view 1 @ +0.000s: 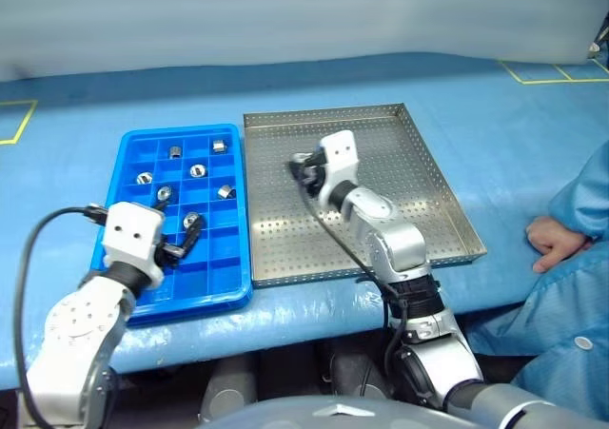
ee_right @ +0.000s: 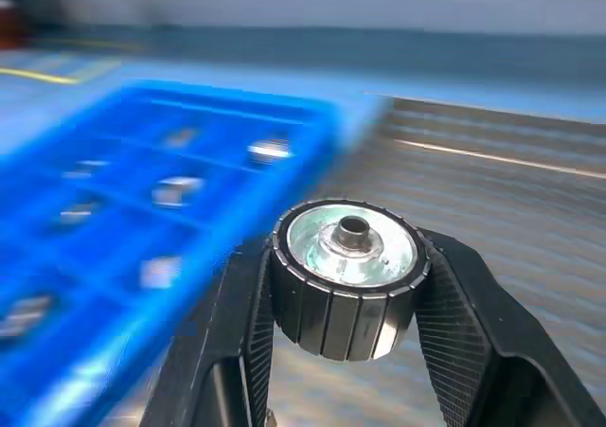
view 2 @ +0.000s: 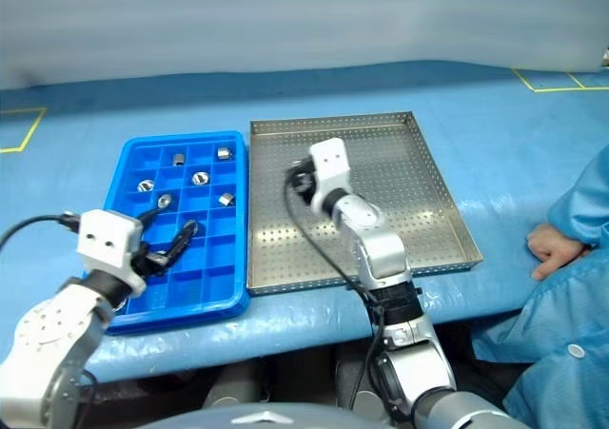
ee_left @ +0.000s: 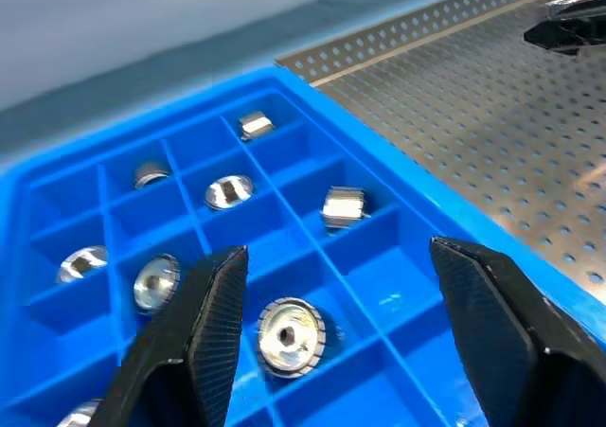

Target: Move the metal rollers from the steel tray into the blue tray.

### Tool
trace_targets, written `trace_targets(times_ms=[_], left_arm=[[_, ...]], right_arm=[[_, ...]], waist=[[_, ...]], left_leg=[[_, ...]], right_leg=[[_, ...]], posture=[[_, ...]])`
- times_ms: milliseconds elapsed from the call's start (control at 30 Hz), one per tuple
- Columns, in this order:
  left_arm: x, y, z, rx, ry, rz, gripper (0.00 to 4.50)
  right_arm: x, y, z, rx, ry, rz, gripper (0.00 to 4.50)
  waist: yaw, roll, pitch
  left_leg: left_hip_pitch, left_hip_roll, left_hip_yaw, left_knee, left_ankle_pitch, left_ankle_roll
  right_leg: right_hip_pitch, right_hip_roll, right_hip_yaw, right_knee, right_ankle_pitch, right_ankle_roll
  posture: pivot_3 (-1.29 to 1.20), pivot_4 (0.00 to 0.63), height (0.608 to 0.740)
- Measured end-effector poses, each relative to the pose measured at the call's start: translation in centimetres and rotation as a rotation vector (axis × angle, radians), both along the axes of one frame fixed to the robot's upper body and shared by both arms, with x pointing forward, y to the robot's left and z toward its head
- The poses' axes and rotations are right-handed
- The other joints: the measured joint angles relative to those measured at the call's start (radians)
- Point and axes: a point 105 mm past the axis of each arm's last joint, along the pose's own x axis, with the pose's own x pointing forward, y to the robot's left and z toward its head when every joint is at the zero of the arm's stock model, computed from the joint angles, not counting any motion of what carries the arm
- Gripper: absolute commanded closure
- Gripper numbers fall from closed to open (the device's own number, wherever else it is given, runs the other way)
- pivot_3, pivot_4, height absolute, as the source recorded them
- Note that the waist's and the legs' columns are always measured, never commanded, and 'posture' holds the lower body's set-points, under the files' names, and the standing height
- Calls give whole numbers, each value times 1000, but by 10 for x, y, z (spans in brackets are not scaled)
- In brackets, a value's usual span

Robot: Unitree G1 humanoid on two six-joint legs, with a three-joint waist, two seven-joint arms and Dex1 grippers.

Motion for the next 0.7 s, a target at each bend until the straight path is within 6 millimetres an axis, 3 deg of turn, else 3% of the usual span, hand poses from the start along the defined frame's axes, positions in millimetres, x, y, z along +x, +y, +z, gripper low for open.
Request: trace_targets(times_ms=[167,267,600,700], left_arm=[[-8,24,-9,63,91,94,1168],[-8,27,-9,72,99,113,1168],[-14,30,-17,67,134,135,1168],[-14,30,-18,69,135,137,1168]], right_arm=[[-64,51,-8,-66,38,374,2629],[-84,71,-14,-75,65,484,2629],[-90,98,-49,-150,176,535,2629],[-87,97,-55,-163,188,526,1704]], waist=[[15,-1,0],[19,-1,0],[26,-3,-2],[29,-3,-2]], left_leg=[[0,0,-1,2,0,0],[1,0,-1,3,0,0],[1,-1,-3,2,0,-1],[1,-1,-3,2,0,-1]], right_leg=[[2,-2,-3,0,-4,-6],[3,-3,-3,0,-4,-6],[4,-3,-6,-1,-4,-6],[4,-3,-6,-1,-4,-6]], posture=[[123,150,740],[123,150,740],[169,150,740],[162,150,740]])
